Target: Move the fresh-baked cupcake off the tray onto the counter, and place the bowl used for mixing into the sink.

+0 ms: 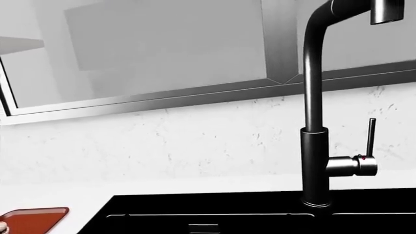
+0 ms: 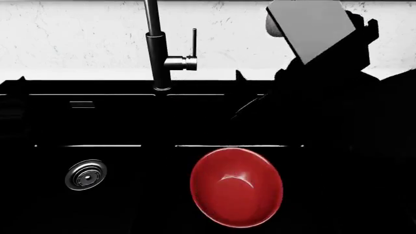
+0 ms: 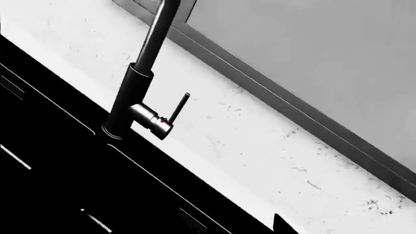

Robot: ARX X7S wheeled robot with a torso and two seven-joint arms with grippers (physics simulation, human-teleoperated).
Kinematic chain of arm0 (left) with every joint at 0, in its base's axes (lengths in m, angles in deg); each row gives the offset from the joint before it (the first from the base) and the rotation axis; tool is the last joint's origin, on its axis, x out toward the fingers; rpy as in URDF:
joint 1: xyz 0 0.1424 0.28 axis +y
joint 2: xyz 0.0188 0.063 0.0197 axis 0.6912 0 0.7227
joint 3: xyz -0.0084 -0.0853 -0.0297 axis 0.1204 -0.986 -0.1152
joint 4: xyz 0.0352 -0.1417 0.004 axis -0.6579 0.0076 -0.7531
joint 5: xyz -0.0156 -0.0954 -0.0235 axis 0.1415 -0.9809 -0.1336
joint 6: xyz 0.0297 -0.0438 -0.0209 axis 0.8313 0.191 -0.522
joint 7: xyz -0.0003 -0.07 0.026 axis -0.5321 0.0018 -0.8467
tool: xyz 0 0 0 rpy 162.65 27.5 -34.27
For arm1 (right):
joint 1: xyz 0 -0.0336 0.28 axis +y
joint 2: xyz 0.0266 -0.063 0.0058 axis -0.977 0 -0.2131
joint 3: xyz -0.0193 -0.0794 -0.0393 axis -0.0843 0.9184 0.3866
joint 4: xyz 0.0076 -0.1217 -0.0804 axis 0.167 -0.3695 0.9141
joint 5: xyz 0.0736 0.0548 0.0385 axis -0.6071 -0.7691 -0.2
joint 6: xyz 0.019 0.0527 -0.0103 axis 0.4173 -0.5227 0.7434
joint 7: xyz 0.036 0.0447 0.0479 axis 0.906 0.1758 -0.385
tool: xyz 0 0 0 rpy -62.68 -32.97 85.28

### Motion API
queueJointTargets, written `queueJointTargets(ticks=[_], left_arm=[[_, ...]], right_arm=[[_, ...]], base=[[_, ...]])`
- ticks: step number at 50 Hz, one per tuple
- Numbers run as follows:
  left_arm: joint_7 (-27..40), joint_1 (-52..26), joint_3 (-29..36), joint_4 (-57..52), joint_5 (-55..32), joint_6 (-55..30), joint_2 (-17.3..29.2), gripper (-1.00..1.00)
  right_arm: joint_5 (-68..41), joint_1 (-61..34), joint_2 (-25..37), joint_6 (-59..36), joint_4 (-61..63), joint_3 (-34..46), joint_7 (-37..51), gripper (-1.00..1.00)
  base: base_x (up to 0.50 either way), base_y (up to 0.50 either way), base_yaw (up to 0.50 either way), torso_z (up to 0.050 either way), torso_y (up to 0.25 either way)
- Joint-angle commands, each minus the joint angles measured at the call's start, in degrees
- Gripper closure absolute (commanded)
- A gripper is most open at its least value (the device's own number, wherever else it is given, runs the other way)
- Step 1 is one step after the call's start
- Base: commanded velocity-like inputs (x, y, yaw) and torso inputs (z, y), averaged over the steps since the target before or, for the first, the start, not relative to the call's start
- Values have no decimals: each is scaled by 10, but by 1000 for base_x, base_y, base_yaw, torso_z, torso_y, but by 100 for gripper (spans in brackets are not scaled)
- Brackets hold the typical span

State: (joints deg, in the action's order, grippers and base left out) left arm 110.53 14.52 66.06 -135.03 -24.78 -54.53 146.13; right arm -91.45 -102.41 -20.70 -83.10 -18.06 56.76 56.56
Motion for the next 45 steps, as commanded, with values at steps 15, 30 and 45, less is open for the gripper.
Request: queueJointTargets(ticks=[15, 30, 45], left_arm=[[-3, 13, -28, 1, -7, 0, 2, -100], [-5, 27, -49, 1, -6, -1, -7, -100], [-9, 34, -56, 0, -2, 0, -15, -100]], right_arm=[[33, 65, 130, 173, 73, -82, 72, -100], [27, 52, 136, 154, 82, -83, 92, -100], [58, 70, 154, 172, 102, -91, 91, -100]], base=[[0, 0, 0, 0, 0], [-436, 0, 0, 0, 2], [-500, 21, 0, 0, 0]])
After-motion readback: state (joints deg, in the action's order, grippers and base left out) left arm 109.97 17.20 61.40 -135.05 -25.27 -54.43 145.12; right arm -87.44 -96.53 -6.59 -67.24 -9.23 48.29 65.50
